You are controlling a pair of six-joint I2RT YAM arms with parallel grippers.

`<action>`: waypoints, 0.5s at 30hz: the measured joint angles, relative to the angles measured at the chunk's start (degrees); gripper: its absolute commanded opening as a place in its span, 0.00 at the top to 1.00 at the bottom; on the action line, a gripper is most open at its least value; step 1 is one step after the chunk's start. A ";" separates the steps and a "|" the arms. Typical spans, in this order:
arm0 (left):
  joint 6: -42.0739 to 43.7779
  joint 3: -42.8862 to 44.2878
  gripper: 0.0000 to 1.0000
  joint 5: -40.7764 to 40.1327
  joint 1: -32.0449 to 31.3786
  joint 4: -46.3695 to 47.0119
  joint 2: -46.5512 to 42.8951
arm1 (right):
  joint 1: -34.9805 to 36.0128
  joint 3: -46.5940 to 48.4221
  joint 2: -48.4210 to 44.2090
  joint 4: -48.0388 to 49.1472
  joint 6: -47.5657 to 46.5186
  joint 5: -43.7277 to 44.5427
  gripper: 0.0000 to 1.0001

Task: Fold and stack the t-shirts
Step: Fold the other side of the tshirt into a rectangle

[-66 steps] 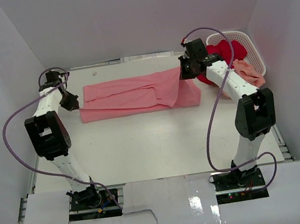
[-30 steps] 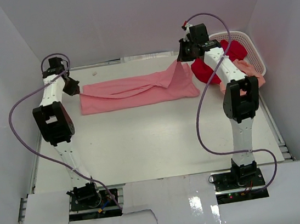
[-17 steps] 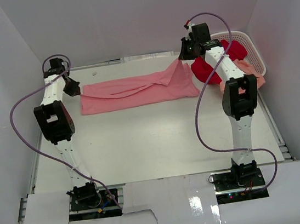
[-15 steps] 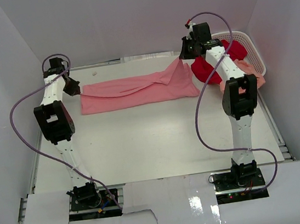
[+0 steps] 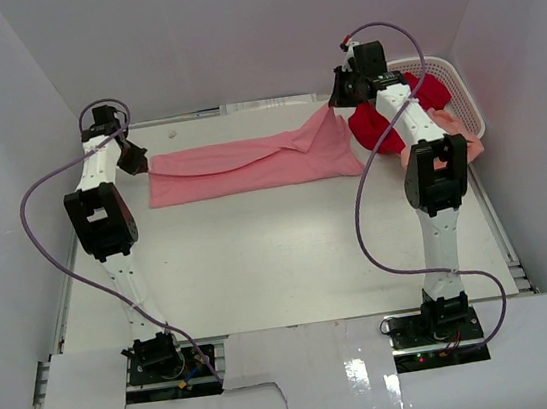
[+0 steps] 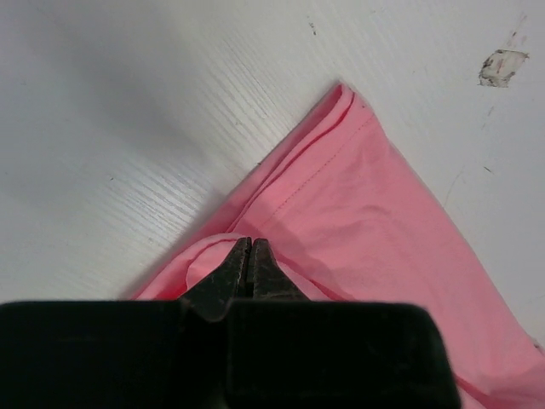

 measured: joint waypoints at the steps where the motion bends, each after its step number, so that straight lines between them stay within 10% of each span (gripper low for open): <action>1: 0.00 0.02 1.00 0.00 0.00 0.13 0.44 | 0.00 0.22 0.33 0.24 0.00 -0.09 0.92; 15: -1.49 2.51 1.00 0.00 0.28 -0.15 2.80 | -0.85 1.07 3.82 3.39 1.07 -0.61 0.80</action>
